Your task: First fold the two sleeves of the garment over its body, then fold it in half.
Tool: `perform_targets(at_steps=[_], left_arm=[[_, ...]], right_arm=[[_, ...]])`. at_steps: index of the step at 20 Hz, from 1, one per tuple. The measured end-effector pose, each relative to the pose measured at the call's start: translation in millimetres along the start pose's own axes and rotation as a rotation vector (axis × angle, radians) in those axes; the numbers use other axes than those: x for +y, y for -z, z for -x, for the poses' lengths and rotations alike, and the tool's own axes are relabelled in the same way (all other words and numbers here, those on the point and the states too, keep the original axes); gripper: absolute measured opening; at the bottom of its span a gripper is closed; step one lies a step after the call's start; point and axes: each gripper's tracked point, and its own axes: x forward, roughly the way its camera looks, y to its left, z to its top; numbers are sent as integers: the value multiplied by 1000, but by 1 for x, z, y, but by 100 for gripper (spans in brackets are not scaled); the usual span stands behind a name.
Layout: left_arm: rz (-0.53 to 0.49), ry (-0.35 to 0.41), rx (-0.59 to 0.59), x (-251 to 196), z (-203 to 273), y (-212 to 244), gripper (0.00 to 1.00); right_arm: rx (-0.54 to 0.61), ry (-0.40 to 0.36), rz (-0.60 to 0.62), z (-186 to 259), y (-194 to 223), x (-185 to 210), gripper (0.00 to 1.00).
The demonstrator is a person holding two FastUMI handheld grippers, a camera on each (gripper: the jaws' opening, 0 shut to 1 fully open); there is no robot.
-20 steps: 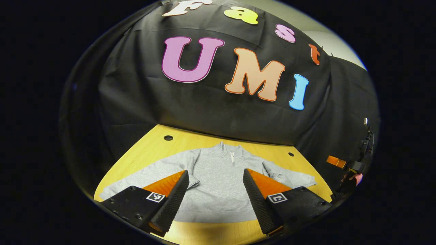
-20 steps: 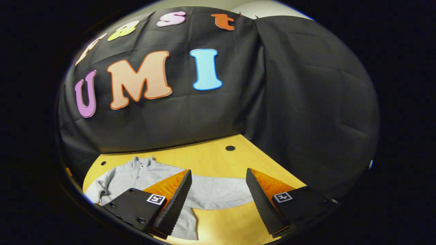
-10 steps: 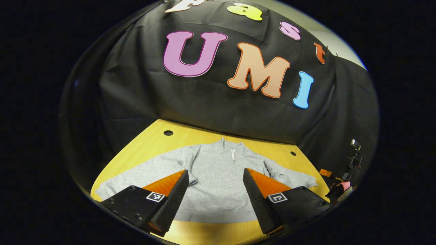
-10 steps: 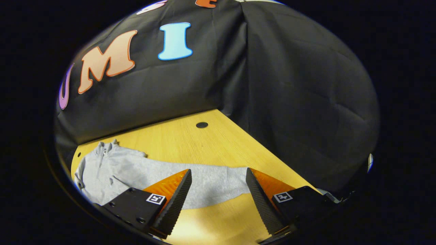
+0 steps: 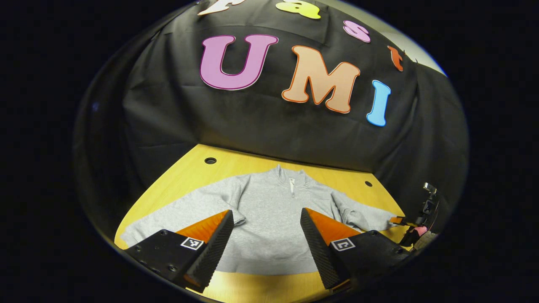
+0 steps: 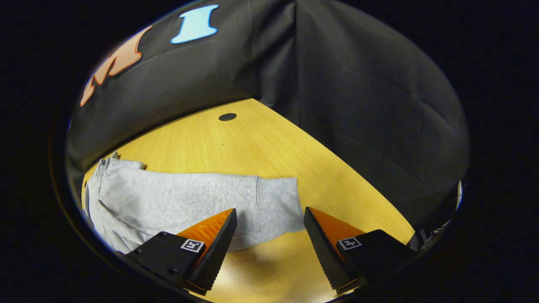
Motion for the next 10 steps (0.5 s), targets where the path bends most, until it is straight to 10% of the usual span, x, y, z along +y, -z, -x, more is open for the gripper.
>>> perform_targets(at_steps=[7,10], left_arm=[[6,-34,9,8,-2,2,93],[9,-38,10,10,-5,3,93]], right_arm=[[32,-5,2,-2,4,-2,97],[50,-33,-1,0,7,9,80]])
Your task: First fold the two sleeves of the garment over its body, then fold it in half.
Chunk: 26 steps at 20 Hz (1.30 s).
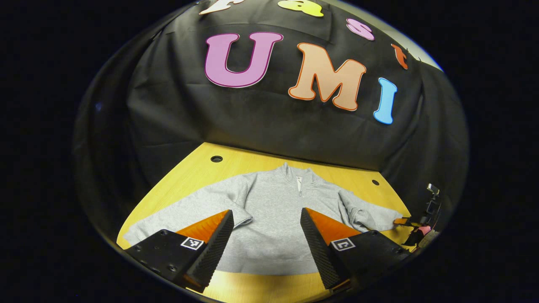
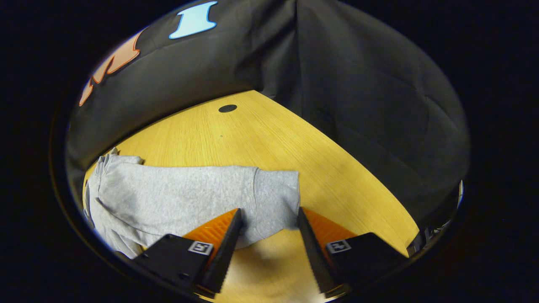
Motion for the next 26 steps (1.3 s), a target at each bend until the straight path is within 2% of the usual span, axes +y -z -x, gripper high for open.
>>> perform_targets(at_steps=[4,5,6,8,10,14,18,22,25,26], left_arm=[[21,0,8,2,-1,3,93],[27,2,10,2,-1,4,93],[30,3,12,3,-1,4,93],[32,2,14,6,0,6,93],[39,9,13,7,0,6,93],[41,-4,14,19,4,7,93],[47,-25,11,31,11,10,93],[40,-42,11,43,19,15,93],[46,-50,11,50,27,20,93],[44,-54,11,53,29,22,93]], right_arm=[[20,-30,-12,-1,0,14,40],[14,-23,-23,0,-1,14,32],[24,-15,-27,-1,0,15,19],[11,-1,0,-5,1,16,9],[24,8,17,4,1,18,8],[53,21,-28,8,0,19,8],[33,3,-12,21,-6,30,8],[-22,-65,12,42,-25,62,8],[-67,-134,38,62,-44,104,11],[-78,-161,44,69,-50,121,8]])
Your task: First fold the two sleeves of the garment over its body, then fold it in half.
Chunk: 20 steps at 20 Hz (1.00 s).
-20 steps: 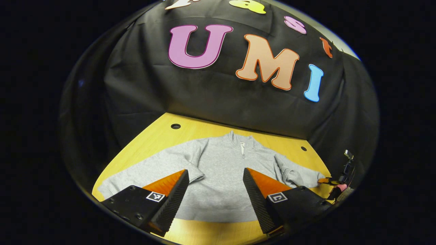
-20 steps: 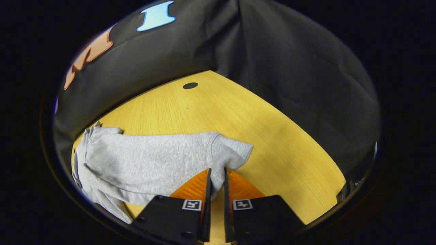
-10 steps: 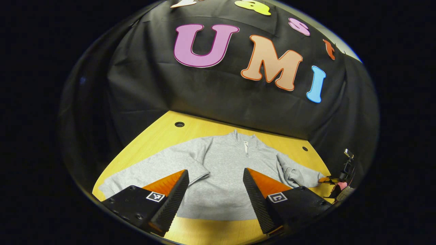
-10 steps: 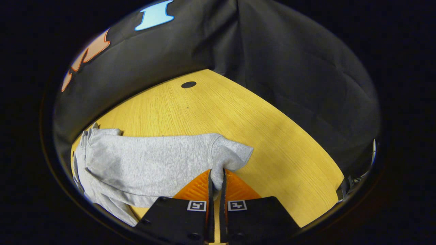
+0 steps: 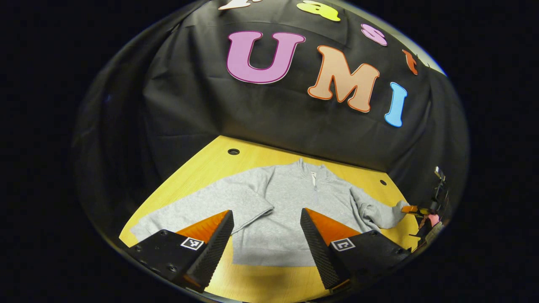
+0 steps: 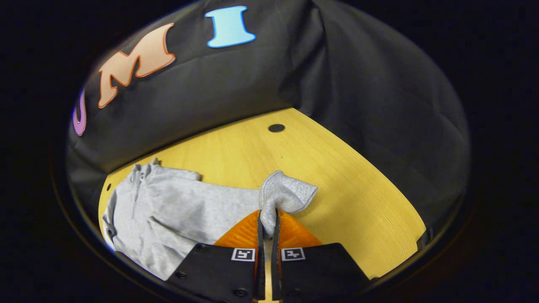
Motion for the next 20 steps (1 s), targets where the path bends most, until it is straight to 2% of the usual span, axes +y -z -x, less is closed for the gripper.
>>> perform_targets(at_steps=[8,10,16,20], left_arm=[[28,-48,-8,36,24,10,93],[30,-73,-10,50,31,10,94],[57,-133,-6,86,45,17,93],[81,-168,2,111,48,24,93]], right_arm=[[-70,-188,78,33,-29,131,10],[-84,-225,111,40,-33,162,8],[-115,-382,167,63,-34,272,8],[-119,-488,220,77,-20,347,8]])
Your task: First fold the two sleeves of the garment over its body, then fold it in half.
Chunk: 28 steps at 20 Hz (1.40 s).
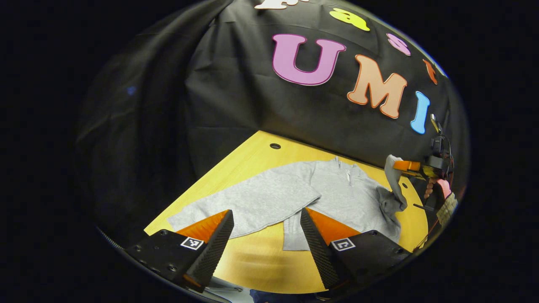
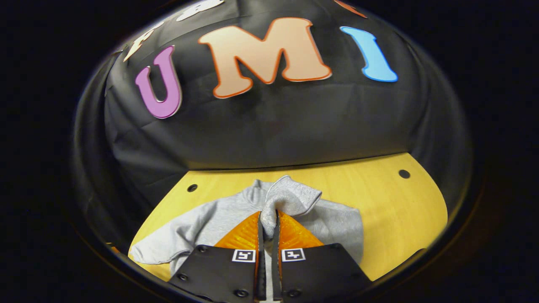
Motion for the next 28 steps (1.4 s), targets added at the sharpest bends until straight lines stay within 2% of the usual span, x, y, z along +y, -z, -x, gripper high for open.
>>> perform_targets(at_steps=[6,9,11,13,16,17,19,20,21,22,24,25,28], left_arm=[[20,-57,25,39,-7,10,93],[33,-86,39,56,-12,15,93],[37,-106,51,73,-16,24,93],[43,-128,70,91,-16,34,93],[57,-157,102,111,-29,53,93],[57,-166,110,118,-31,57,94],[45,-189,121,133,-35,65,93],[39,-202,131,139,-38,70,93],[33,-213,138,145,-41,73,94],[31,-219,146,150,-46,78,94],[26,-237,169,158,-54,86,94],[21,-247,180,160,-57,91,94],[25,-241,213,165,-62,105,94]], right_arm=[[2,-163,42,-36,5,111,8],[26,-203,72,-52,19,153,8],[36,-221,77,-59,29,166,8],[53,-206,91,-72,44,175,10],[101,-244,64,-82,60,190,20],[107,-262,59,-79,63,196,19],[104,-288,66,-77,66,204,38],[103,-287,75,-76,66,206,67],[104,-288,86,-75,72,207,77],[111,-293,93,-72,72,209,100],[112,-282,120,-70,75,205,95],[105,-277,131,-66,74,203,98],[73,-272,150,-51,65,196,99]])
